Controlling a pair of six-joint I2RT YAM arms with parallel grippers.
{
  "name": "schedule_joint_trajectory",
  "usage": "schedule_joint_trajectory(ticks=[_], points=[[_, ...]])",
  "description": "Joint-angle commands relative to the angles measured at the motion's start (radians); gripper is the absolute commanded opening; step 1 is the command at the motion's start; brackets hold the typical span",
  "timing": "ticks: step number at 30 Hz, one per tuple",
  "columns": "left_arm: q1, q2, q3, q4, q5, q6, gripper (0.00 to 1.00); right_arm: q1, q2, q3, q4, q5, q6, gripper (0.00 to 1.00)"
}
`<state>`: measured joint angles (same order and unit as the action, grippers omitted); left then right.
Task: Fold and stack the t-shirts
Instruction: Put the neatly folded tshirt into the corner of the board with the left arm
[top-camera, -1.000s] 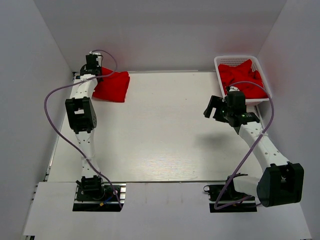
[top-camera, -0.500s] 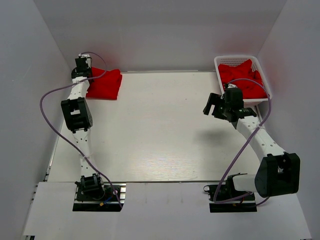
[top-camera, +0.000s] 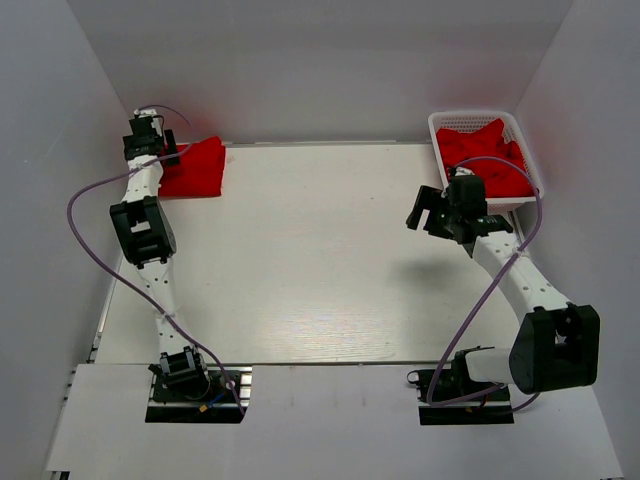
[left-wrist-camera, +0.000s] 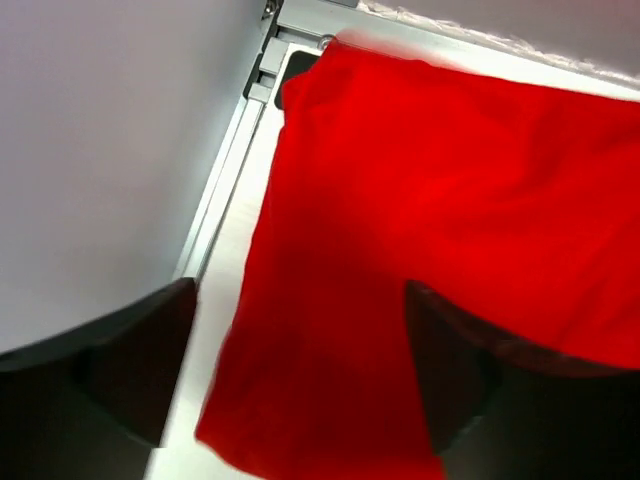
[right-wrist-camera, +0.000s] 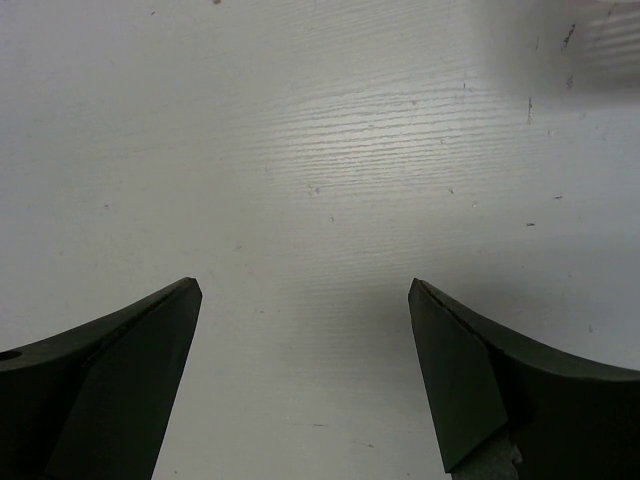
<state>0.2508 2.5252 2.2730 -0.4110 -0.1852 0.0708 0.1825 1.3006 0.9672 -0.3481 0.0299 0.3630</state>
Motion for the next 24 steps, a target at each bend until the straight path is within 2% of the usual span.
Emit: schedule_joint_trajectory(ticks=[1,5,9,14,17,18,20,21,22,23,24], points=[[0.001,-0.085,0.006,0.017,0.012,-0.02,1.0,-0.006,0.008,0.05,0.02,-0.008,-0.003,0.9],[0.001,-0.118,0.079,-0.032,0.094,-0.051,1.0,-0.006,0.002,0.05,0.017,-0.004,-0.018,0.9],[-0.024,-0.224,0.023,-0.034,0.19,-0.075,1.0,-0.005,-0.004,0.044,0.015,-0.011,-0.024,0.9],[-0.082,-0.305,0.002,-0.15,0.317,-0.149,1.0,-0.006,-0.029,0.03,0.014,-0.054,-0.012,0.9],[-0.174,-0.394,-0.154,-0.19,0.302,-0.23,1.0,-0.002,-0.038,-0.002,0.044,-0.11,-0.01,0.9],[-0.203,-0.492,-0.311,-0.19,0.287,-0.253,1.0,-0.003,-0.041,-0.01,0.05,-0.128,-0.009,0.9],[-0.304,-0.619,-0.514,-0.096,0.254,-0.34,1.0,-0.003,-0.052,-0.056,0.08,-0.148,0.005,0.9],[-0.339,-0.69,-0.735,-0.047,0.254,-0.364,1.0,-0.003,-0.053,-0.064,0.086,-0.157,0.01,0.9],[-0.376,-0.835,-0.845,0.034,0.254,-0.391,1.0,-0.002,-0.072,-0.082,0.083,-0.163,0.023,0.9],[-0.415,-0.905,-0.945,0.072,0.254,-0.422,1.0,-0.002,-0.076,-0.102,0.089,-0.174,0.019,0.9],[-0.491,-0.968,-1.115,0.092,0.254,-0.439,1.0,-0.003,-0.086,-0.125,0.084,-0.2,0.022,0.9]])
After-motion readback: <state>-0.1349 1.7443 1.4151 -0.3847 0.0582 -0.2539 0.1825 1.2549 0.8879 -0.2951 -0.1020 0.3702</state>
